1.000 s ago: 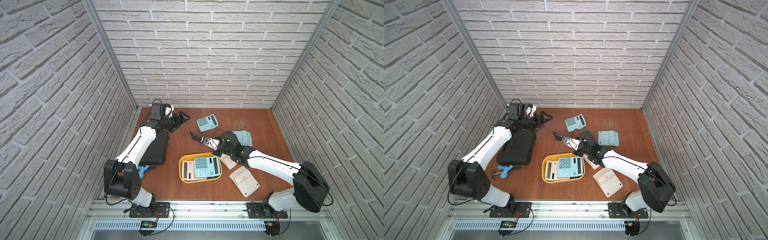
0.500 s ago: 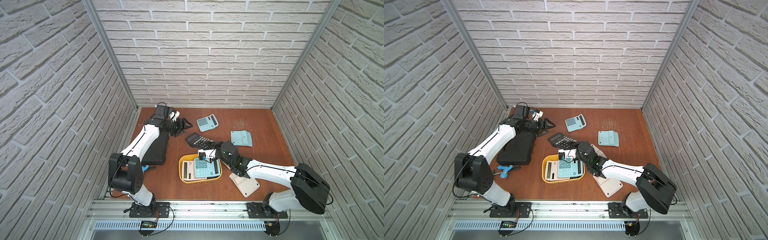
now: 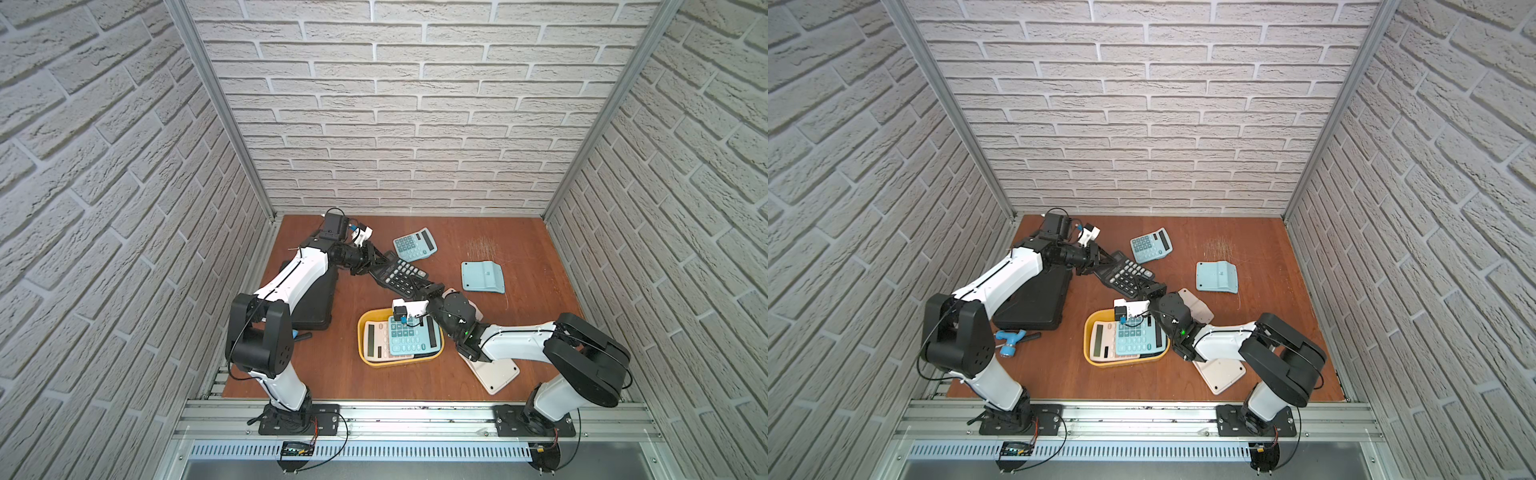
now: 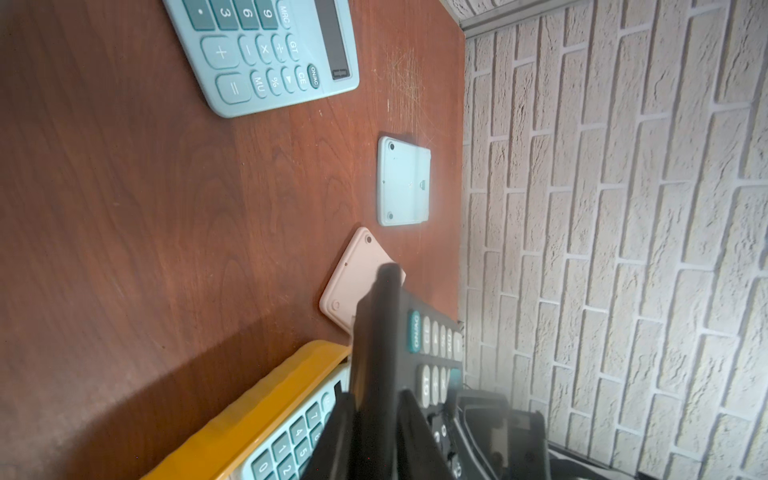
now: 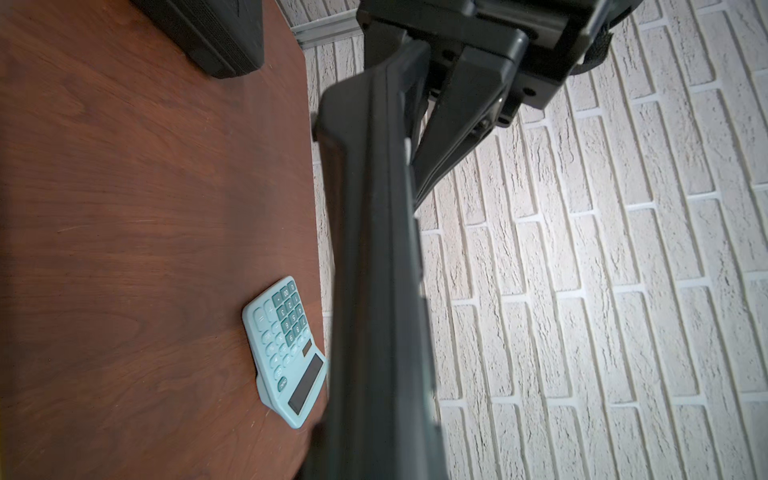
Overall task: Put the calculator in the storage box
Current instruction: Pick up the calculator at the center of the board.
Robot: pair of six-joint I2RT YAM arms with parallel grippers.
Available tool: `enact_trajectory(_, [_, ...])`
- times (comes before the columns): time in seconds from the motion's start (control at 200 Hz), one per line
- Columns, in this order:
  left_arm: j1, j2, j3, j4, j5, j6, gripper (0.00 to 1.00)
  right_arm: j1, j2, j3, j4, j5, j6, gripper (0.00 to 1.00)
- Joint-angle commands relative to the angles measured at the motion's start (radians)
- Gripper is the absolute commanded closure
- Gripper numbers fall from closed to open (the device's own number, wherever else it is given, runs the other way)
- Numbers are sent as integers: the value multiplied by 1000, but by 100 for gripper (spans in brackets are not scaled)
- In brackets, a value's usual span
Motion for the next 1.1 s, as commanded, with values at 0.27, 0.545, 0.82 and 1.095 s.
enact_trajectory(0.27, [35,-28,-29,114,82,-84,100,14,53,3,213,13,34,26])
enact_trajectory(0.545, [113,-212,-155,220,-90,-218,100,14,-19,39,-31,-4,221,0])
enact_trajectory(0.82, [134,-482,-278,125,-372,-220,100,-12,-164,221,-689,-35,626,0])
enact_trajectory(1.095, [77,-761,-459,113,-533,-291,100,-163,-196,478,-1259,-111,1164,0])
